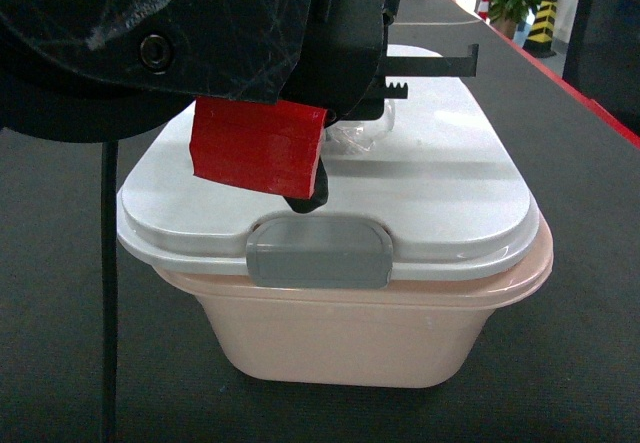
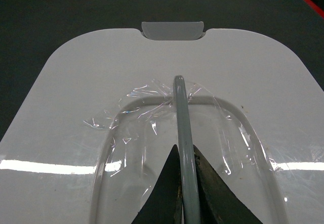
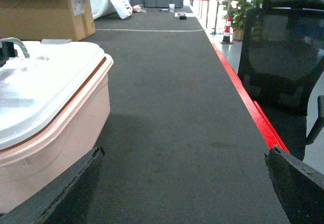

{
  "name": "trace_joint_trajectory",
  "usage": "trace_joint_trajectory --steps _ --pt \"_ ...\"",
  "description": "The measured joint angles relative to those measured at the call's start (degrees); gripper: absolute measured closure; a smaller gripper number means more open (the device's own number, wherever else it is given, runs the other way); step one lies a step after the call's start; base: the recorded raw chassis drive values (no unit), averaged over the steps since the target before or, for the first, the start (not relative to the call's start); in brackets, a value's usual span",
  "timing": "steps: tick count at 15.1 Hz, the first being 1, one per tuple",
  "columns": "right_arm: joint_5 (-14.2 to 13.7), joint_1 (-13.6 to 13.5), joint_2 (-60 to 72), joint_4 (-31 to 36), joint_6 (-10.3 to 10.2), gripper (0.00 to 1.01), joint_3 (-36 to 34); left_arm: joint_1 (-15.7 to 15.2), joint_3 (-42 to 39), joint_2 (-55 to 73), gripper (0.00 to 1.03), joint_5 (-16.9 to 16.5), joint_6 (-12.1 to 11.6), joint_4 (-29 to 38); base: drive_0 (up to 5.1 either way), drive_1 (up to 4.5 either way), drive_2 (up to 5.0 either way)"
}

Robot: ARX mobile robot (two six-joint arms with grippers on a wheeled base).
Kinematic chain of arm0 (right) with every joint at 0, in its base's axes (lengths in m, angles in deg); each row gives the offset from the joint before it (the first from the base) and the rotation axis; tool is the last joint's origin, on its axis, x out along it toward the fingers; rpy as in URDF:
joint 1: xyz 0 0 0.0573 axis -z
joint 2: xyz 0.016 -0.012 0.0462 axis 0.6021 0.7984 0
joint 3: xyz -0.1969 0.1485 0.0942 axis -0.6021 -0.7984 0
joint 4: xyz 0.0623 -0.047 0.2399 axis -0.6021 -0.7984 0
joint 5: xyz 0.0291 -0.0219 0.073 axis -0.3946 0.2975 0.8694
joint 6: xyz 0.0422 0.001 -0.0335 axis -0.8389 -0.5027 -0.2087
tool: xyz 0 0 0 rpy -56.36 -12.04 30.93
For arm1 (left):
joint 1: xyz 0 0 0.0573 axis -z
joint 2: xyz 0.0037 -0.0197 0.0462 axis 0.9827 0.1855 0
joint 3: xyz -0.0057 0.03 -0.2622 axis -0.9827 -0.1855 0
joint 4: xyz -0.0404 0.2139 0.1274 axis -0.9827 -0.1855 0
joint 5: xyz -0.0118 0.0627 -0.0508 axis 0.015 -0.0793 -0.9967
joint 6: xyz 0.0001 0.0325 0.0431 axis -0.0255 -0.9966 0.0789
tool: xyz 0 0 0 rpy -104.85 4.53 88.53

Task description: Pick capacitor and pack into box

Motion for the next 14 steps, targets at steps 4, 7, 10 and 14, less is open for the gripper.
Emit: trace_joint_trajectory --steps 4,7,10,14 --pt "0.0 0.0 0.0 0.0 0.0 0.03 0.0 0.3 -0.6 0.0 1.01 -0.2 0.0 0.9 0.0 0.00 0.0" --pt "0.0 0.0 0.0 0.0 0.0 0.03 0.0 0.8 -0.6 0.0 1.01 -0.2 0.0 0.8 0.0 0.00 0.0" --pt "0.0 0.0 0.0 0.0 0.0 0.03 0.0 2.1 -0.6 0.0 1.01 -0.5 0.0 0.9 0.0 0.00 0.0" --pt "0.0 0.0 0.0 0.0 0.0 0.03 0.0 2.4 -0.9 0.0 0.68 0.0 0.0 2.8 0.0 0.00 0.0"
